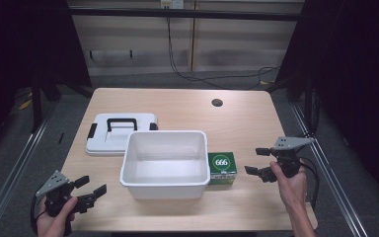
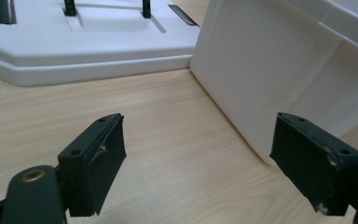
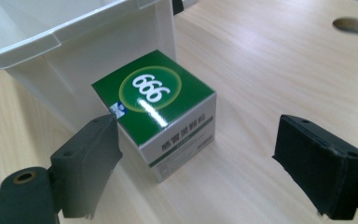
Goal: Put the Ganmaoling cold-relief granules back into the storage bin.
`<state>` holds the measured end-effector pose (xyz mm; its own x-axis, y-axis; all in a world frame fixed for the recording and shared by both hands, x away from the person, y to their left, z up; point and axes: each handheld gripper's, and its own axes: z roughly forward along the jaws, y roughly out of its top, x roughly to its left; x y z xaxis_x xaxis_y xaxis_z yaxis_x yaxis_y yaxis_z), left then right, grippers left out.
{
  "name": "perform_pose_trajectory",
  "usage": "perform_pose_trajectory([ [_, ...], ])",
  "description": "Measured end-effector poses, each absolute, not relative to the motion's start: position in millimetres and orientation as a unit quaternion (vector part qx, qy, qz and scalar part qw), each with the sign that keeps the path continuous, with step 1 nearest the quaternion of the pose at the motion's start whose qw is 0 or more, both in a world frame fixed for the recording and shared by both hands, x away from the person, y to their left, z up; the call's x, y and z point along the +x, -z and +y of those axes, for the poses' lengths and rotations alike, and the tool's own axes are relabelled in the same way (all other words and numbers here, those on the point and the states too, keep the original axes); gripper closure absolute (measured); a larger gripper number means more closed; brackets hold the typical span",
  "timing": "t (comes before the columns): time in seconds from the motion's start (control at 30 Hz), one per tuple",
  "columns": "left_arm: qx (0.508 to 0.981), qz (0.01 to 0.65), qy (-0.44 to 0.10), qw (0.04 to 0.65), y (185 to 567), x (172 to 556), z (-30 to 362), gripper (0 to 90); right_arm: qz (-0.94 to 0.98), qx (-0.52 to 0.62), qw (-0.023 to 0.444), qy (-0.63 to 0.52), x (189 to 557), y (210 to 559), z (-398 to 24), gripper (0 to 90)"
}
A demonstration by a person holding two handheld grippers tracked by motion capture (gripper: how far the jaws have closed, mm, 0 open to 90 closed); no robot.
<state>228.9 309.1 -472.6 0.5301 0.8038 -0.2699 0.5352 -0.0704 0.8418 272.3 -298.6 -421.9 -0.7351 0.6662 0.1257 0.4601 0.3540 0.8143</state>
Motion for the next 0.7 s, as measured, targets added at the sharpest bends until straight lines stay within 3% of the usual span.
perform_pose_trajectory([
  [0.7,0.719,0.467,-0.137,0.496,473.0,230.2,310.0,17.2,0.907,0.217,0.124,-0.338,291.1,393.0,-249.2,12.2],
])
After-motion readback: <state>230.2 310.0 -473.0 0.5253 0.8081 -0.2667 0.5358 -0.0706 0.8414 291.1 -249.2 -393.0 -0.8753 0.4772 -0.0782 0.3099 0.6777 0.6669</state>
